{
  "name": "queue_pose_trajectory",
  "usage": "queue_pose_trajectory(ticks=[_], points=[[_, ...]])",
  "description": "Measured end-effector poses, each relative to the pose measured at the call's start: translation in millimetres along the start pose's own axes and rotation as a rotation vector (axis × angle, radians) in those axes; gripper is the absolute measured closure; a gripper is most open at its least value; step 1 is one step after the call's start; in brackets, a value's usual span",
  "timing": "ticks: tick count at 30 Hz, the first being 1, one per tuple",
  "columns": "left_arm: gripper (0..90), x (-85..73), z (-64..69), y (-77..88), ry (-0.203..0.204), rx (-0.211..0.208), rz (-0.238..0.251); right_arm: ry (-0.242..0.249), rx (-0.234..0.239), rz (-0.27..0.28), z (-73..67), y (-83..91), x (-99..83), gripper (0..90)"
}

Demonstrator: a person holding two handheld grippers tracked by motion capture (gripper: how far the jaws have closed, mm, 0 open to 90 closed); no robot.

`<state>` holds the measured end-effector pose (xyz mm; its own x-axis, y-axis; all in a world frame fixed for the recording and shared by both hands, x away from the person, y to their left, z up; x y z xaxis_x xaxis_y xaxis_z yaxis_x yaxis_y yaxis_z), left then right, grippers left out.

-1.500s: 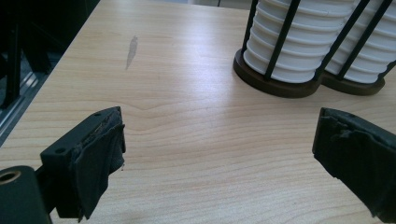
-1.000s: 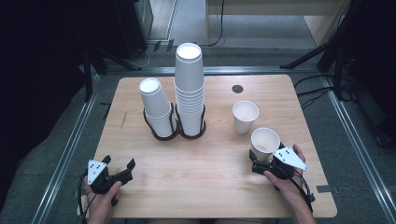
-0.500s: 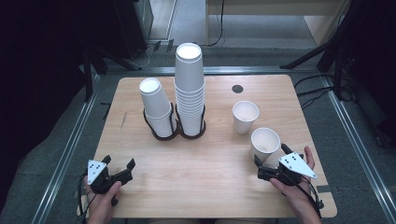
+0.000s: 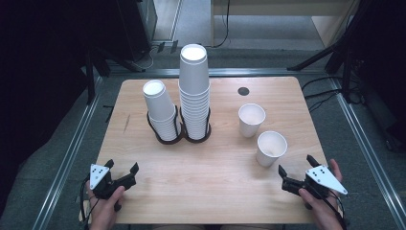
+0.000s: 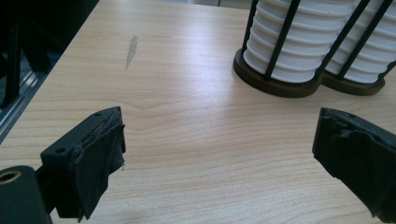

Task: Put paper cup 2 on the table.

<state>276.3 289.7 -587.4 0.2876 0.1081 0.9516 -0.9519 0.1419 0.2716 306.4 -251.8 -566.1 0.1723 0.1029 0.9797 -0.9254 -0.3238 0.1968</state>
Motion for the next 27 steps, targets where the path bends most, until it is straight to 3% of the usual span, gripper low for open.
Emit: queue_pose_trajectory(ticks=[19, 27], points=[[2.7, 0.1, -0.9, 0.1, 0.009, 0.000, 0.000, -0.075, -0.142, -0.033, 61.2, 28.1, -18.0, 0.0], [2.7, 0.2, -0.8, -0.5, 0.012, -0.003, 0.000, -0.090, -0.159, -0.039, 65.2, 27.7, -19.1, 0.0]])
Point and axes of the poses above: each handheld gripper's, and its own axes: y roughly backward along the jaws, x roughly out of its top, z roughly to its right, the point moved 9 cm from there along -y, roughly forward along the jaws, and after that the axes turned 6 degrees about z, right-handed, at the moved point
